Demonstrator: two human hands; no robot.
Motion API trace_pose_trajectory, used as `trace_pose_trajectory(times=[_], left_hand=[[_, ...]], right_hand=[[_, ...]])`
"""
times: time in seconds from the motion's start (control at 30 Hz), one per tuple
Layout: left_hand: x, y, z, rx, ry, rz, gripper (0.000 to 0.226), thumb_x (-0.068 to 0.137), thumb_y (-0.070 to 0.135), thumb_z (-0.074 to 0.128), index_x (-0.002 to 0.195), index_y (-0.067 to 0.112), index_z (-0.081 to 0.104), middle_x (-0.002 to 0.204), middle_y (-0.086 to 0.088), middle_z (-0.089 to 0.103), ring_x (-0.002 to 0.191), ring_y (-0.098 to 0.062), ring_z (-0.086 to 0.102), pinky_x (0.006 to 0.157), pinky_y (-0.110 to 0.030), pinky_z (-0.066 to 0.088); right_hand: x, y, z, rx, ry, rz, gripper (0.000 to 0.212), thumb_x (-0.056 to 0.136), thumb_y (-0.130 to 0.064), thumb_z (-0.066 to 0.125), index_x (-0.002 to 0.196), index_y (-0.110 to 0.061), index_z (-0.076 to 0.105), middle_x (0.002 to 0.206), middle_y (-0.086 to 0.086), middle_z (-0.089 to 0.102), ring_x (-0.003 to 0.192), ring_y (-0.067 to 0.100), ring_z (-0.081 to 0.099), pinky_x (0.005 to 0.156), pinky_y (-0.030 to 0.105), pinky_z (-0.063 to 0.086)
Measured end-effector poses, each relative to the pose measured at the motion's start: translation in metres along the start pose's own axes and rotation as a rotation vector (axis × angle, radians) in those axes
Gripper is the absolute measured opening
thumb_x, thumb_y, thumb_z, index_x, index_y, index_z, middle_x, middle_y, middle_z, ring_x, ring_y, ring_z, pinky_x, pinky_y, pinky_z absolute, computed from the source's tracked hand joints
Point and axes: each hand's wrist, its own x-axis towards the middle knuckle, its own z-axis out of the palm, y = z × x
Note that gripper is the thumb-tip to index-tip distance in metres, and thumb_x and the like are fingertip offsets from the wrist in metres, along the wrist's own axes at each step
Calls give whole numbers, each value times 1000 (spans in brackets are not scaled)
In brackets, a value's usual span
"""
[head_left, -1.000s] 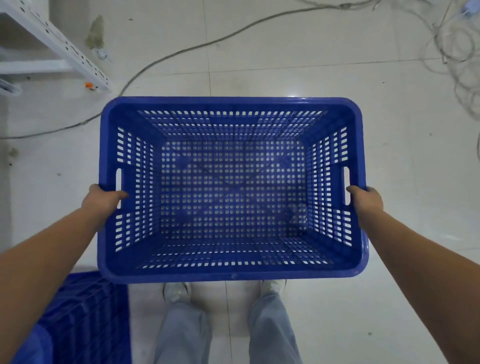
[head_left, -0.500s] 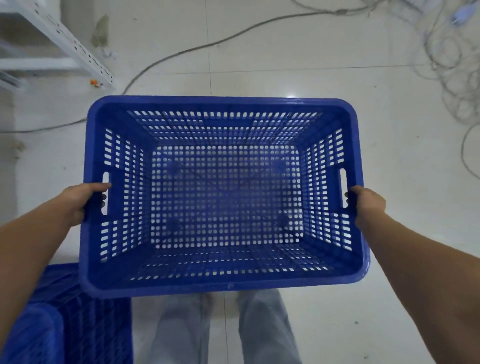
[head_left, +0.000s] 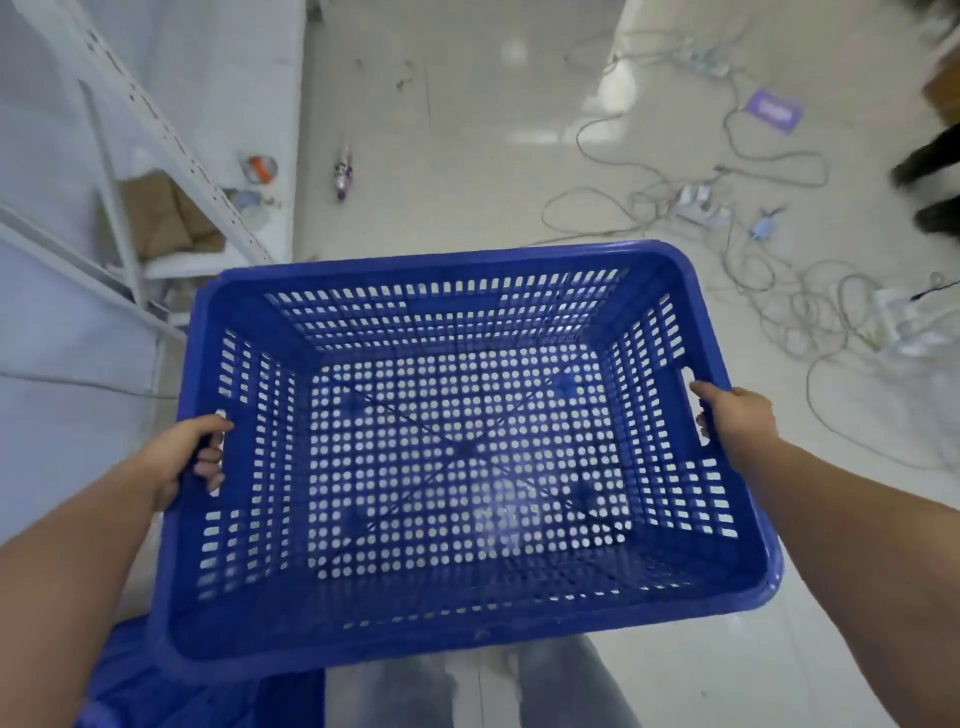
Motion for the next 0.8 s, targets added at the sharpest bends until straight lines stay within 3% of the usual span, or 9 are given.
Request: trace_pose_trajectory(times=[0.2, 0.43, 0.63, 0.8], left_hand=[[-99, 46, -52, -18, -11, 142, 38, 95, 22, 43, 61, 16, 27, 31, 7, 21, 21, -9, 18, 32, -13, 29], [-176, 80, -113, -80, -9, 263, 36, 95, 17, 41, 61, 15, 28, 31, 6, 20, 19, -9, 18, 28, -14, 30], [-224, 108, -175, -92, 7, 321, 36, 94, 15, 42, 61, 16, 28, 32, 3, 23, 20, -10, 20, 31, -16, 28], [-260, 124, -217, -116, 60, 355, 37, 92, 14, 48, 60, 17, 29, 32, 3, 26, 21, -10, 21, 32, -16, 28]], right_hand=[[-83, -65, -41, -69, 41, -144, 34, 68, -49, 59, 66, -15, 53, 61, 6, 57, 61, 28, 53, 65, 38, 43], [-173, -142, -57, -140, 71, -311, 44, 76, -52, 54, 75, -8, 62, 76, 12, 70, 75, 35, 66, 76, 43, 52], [-226, -207, -56, -214, 68, -449, 45, 80, -52, 53, 84, -8, 64, 84, 12, 71, 78, 33, 66, 74, 37, 52], [-260, -253, -51, -258, 70, -563, 42, 83, -47, 51, 91, -8, 62, 84, 13, 70, 70, 32, 65, 63, 34, 50]])
